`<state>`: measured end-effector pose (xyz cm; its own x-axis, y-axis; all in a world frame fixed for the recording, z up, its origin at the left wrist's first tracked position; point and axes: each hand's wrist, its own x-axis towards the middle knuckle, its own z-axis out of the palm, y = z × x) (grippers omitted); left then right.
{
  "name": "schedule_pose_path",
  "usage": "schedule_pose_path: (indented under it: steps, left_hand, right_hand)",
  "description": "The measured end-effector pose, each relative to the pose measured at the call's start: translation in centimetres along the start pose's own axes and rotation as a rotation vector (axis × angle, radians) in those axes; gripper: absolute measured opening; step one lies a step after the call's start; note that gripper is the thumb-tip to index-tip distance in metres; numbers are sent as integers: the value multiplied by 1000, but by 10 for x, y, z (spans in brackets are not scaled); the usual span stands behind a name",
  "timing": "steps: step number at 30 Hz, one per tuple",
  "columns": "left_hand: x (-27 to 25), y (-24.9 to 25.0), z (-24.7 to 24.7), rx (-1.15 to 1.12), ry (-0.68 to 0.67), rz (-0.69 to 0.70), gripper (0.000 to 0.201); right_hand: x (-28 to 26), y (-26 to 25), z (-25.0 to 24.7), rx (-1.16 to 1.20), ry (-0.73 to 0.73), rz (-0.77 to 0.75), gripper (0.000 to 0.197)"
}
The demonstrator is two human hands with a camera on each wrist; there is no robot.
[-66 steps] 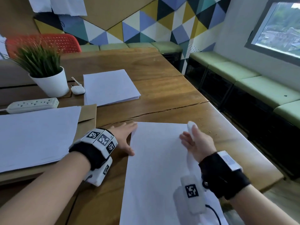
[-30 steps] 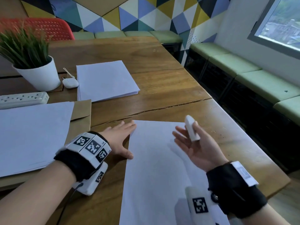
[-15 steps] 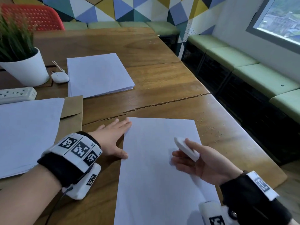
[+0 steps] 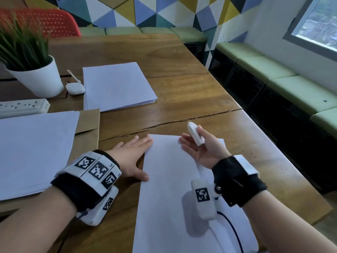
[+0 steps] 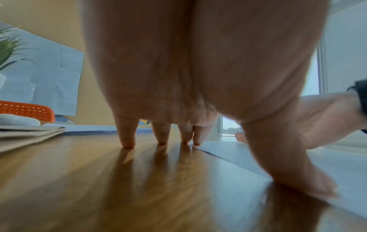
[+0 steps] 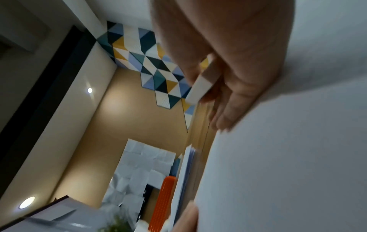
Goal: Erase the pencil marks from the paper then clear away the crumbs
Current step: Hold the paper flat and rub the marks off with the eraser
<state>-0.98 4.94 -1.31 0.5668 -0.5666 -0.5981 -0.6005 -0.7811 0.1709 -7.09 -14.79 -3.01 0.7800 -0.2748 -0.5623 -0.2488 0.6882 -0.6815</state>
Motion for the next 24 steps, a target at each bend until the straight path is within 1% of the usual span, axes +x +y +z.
schedule_pose_path:
  steps: [1, 2, 3, 4, 5, 6, 7, 8, 10, 11, 13, 14, 15, 16, 19, 22, 24]
  left_hand:
    - [0, 0, 0, 3, 2, 3, 106]
    - [1, -1, 1, 4, 4, 6, 106]
    - [1, -2, 1, 3, 5, 7, 106]
    - [1, -2, 1, 1, 5, 8, 106]
    - [1, -3, 1, 0, 5, 9, 106]
    - [2, -3, 1, -1, 6, 11, 106]
    - [2, -4, 1, -2, 8, 12, 107]
    - [2, -4, 2, -1, 11, 13, 108]
    - [2, -2, 3, 5, 18, 11, 109]
    - [2, -1, 3, 9, 24, 9, 110]
    - [3, 0, 4, 13, 39, 4, 111]
    - [4, -1, 4, 15, 45, 1, 112]
    - [4, -1, 5, 19, 50, 0, 112]
    - [5, -2, 5, 24, 53, 0, 112]
    - [5, -2, 5, 49, 57, 5, 112]
    - [5, -1, 5, 86, 68, -4, 111]
    - [6, 0, 4, 114, 73, -11, 113]
  right_hand:
    - [6, -2, -9, 56, 119, -98, 34]
    - [10, -7, -21, 80, 277, -221, 34]
    - [12, -14, -33, 62, 442, -332, 36]
    - [13, -20, -42, 15, 593, -412, 44]
    - [13, -25, -50, -29, 699, -462, 51]
    - [11, -28, -53, -54, 742, -495, 55]
    - [8, -29, -53, -59, 716, -522, 53]
    - [5, -28, -49, -60, 626, -542, 45]
    - [-4, -24, -34, -140, 393, -492, 29]
    - [-8, -21, -26, -211, 266, -427, 27]
    - [-14, -15, -10, -344, 45, -243, 27]
    - [-17, -12, -1, -413, -41, -157, 27]
    - [-21, -9, 5, -511, -102, -101, 26]
    - [-22, -5, 11, -643, -128, -84, 25]
    - [-16, -1, 21, -1053, -95, -183, 24]
    - [-5, -1, 28, -1218, -32, -265, 20]
    - [-4, 1, 31, -1295, -22, -274, 20]
